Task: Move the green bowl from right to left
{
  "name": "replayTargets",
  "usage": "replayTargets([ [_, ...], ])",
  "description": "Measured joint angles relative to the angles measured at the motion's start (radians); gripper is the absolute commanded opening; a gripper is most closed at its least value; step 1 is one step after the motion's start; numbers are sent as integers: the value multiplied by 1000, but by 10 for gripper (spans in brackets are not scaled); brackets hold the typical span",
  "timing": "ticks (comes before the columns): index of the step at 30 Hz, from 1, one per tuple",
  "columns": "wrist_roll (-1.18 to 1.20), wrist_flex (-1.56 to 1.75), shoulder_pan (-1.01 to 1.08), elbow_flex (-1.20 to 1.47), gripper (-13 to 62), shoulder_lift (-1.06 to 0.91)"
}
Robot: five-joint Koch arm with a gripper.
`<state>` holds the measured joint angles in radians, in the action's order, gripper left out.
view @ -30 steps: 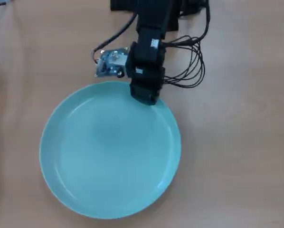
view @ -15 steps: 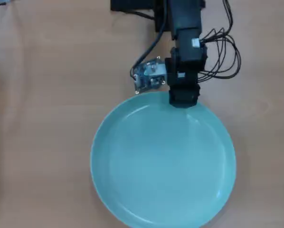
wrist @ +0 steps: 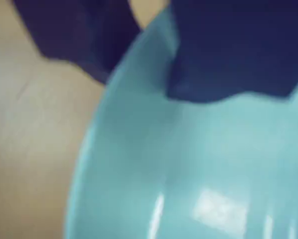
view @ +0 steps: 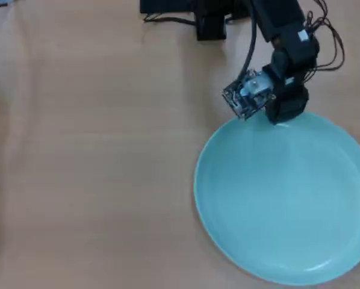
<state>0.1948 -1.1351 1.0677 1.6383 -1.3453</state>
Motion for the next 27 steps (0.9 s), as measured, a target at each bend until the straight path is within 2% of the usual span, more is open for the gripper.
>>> replayTargets([
  [11,0,0,-207,-23,-78,2],
  [27,0,0,-302,-44,-78,5],
])
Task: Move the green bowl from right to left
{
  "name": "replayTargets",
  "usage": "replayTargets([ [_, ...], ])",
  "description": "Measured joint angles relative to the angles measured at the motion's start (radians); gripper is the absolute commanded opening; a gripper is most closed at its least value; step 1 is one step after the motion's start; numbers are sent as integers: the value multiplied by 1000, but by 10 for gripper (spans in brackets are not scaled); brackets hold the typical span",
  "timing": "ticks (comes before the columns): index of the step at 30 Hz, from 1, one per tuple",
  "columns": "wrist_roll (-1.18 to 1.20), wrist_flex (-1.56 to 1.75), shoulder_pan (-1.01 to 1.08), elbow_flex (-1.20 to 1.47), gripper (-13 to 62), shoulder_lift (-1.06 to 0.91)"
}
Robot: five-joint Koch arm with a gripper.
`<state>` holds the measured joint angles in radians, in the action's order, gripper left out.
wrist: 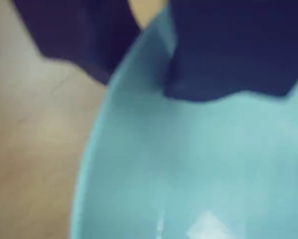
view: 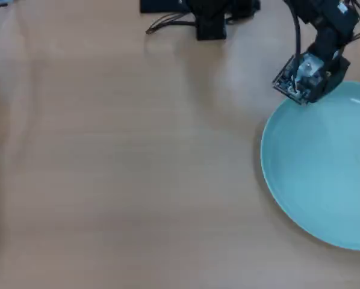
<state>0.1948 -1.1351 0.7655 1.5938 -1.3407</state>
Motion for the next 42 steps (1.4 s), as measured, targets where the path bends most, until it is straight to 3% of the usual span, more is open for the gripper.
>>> replayTargets([
  [21,-2,0,-14,0,-60,5],
  [35,-31,-29,-15,0,403,5],
  [38,-31,-35,-17,0,451,5],
  [42,-32,-54,-17,0,447,5],
])
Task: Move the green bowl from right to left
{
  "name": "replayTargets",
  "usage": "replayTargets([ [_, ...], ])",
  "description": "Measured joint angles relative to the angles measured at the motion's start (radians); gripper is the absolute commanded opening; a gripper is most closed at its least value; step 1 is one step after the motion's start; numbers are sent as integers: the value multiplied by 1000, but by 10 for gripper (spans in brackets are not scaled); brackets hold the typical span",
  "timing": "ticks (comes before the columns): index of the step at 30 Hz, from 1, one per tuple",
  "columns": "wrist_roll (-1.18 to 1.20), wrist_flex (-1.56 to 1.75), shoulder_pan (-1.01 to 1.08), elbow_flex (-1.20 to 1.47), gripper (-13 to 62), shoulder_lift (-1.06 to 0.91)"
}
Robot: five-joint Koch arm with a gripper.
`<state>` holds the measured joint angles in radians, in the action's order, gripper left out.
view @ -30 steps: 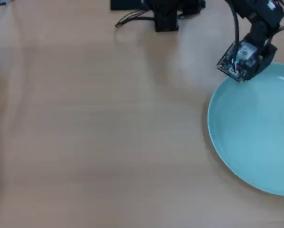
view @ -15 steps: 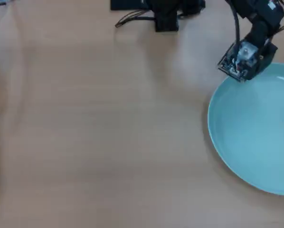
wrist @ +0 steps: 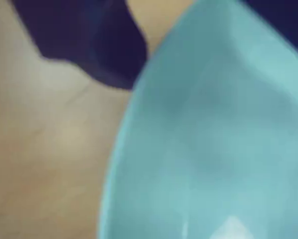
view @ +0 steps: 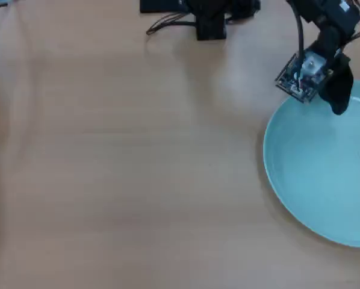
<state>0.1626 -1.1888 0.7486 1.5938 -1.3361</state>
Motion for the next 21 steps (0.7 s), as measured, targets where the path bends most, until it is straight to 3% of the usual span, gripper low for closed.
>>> replayTargets([
  [10,-21,-146,153,-95,446,-77],
  [21,-216,-288,451,-186,446,-420],
])
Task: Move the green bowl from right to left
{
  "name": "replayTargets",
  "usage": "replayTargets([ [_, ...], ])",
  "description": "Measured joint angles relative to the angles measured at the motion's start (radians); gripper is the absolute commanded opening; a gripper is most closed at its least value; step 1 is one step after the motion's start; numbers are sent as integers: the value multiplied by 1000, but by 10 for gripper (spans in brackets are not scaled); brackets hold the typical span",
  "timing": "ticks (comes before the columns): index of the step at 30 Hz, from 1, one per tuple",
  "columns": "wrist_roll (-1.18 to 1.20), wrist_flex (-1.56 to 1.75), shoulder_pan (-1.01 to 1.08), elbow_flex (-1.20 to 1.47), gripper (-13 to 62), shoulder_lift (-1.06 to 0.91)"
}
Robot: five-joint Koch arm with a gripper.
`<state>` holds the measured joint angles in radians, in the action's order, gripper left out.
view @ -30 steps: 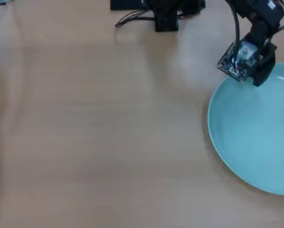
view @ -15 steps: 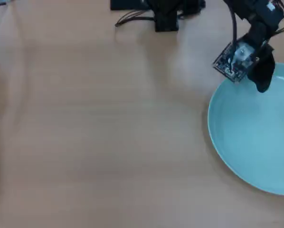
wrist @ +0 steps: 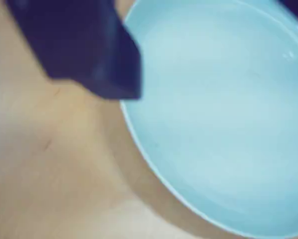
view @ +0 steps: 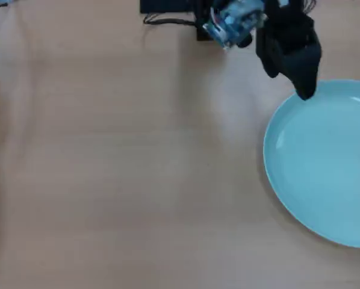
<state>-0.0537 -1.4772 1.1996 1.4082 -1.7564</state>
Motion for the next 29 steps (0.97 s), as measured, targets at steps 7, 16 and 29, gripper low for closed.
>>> replayTargets([
  [7,-124,-31,94,-55,447,-61],
  [16,-158,-34,198,-57,446,-141],
  [29,-3,-34,247,-57,446,-156],
])
